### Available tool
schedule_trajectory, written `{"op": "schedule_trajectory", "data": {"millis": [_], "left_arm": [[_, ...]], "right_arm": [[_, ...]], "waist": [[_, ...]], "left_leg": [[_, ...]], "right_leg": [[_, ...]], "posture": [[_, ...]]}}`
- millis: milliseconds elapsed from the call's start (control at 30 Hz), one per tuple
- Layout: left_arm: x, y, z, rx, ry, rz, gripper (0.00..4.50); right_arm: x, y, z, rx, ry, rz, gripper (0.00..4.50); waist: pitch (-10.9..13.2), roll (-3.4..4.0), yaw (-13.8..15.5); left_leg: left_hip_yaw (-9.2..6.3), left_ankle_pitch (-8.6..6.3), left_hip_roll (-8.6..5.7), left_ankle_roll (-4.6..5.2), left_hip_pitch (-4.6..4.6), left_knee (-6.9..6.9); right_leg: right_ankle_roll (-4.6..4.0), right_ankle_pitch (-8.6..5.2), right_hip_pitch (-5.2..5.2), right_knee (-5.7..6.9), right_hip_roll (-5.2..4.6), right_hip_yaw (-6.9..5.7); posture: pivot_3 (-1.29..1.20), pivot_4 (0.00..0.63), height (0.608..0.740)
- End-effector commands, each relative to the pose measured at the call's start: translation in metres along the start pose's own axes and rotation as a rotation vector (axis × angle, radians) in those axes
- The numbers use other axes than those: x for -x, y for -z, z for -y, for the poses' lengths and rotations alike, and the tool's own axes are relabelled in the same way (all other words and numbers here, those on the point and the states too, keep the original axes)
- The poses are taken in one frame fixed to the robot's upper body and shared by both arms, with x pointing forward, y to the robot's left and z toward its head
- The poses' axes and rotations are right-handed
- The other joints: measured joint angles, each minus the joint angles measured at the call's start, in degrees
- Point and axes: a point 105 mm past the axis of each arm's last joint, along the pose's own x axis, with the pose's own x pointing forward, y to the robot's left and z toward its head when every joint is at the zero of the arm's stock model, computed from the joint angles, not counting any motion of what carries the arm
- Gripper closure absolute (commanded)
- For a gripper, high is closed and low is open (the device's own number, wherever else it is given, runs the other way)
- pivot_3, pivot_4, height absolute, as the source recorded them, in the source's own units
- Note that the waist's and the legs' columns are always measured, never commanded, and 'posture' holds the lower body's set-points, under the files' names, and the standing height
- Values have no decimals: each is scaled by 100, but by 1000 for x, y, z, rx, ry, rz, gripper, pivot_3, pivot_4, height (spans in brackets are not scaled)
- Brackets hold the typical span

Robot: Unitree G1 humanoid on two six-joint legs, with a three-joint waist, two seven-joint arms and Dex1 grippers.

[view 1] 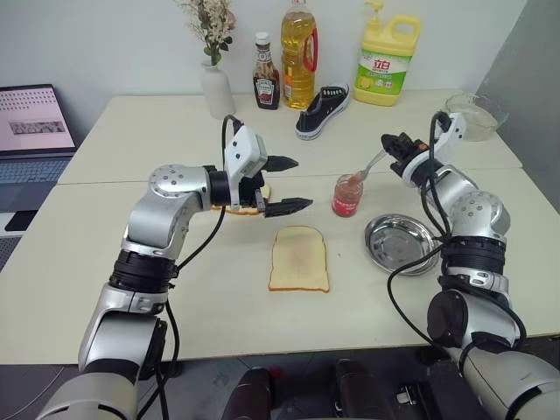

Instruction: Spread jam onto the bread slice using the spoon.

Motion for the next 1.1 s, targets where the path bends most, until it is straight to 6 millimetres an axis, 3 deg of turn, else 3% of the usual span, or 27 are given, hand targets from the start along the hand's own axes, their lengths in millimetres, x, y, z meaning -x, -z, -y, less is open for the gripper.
{"op": "schedule_trajectory", "data": {"millis": [33, 200, 333, 467, 567, 633, 700, 800, 1100], "left_arm": [[0, -14, -1, -55, 14, 24, 0], [4, -10, 7, -58, 72, -4, 0], [19, 0, 15, -53, 125, -65, 0], [36, 9, 23, -34, 133, -104, 0], [53, 14, 45, 32, 178, -138, 0], [60, 18, 56, 63, 191, -164, 0], [67, 22, 66, 97, 196, -186, 0], [85, 41, 83, 134, 188, -290, 0], [96, 49, 88, 145, 146, -332, 0]], "right_arm": [[3, -24, -19, -32, -63, 83, 4480], [8, -32, -29, -108, -112, 105, 4480], [19, -28, -66, -56, -255, 51, 4480], [29, -3, -97, 16, -357, -46, 4480], [38, 35, -125, 210, -453, -157, 4480], [42, 55, -133, 298, -487, -203, 4480], [46, 71, -138, 368, -527, -239, 4480], [59, 113, -144, 533, -644, -346, 4480], [63, 141, -135, 658, -734, -402, 4480]], "waist": [[0, 0, -1], [1, 1, -3], [2, 4, -24], [2, 7, -50], [3, 9, -62], [3, 10, -61], [4, 10, -48], [4, 10, -31], [4, 10, 51]], "left_leg": [[0, 0, 0, 0, 0, 0], [1, 0, 1, 0, -1, -2], [2, 0, 6, 0, -2, -7], [5, -1, 11, 1, 0, -12], [2, -1, 19, 2, -1, -12], [1, -1, 22, 2, -4, -13], [-1, -1, 22, 2, -6, -12], [-1, -1, 22, 2, -3, -11], [-9, -1, 19, 1, 2, -7]], "right_leg": [[0, 0, 0, 0, 0, 0], [0, 0, -2, 0, 0, 0], [0, 0, -6, 0, 0, 2], [-1, -1, -11, 1, 6, 5], [-2, -2, -13, 2, 7, 7], [-2, -2, -17, 1, 6, 7], [-2, -3, -17, 0, 4, 7], [-1, -3, -12, -6, 1, 7], [6, -10, -1, -14, 3, -5]], "posture": [[0, 150, 740], [0, 150, 740], [0, 150, 740], [0, 150, 740], [0, 150, 740], [0, 150, 740], [0, 150, 740], [0, 150, 740], [0, 150, 740]]}}
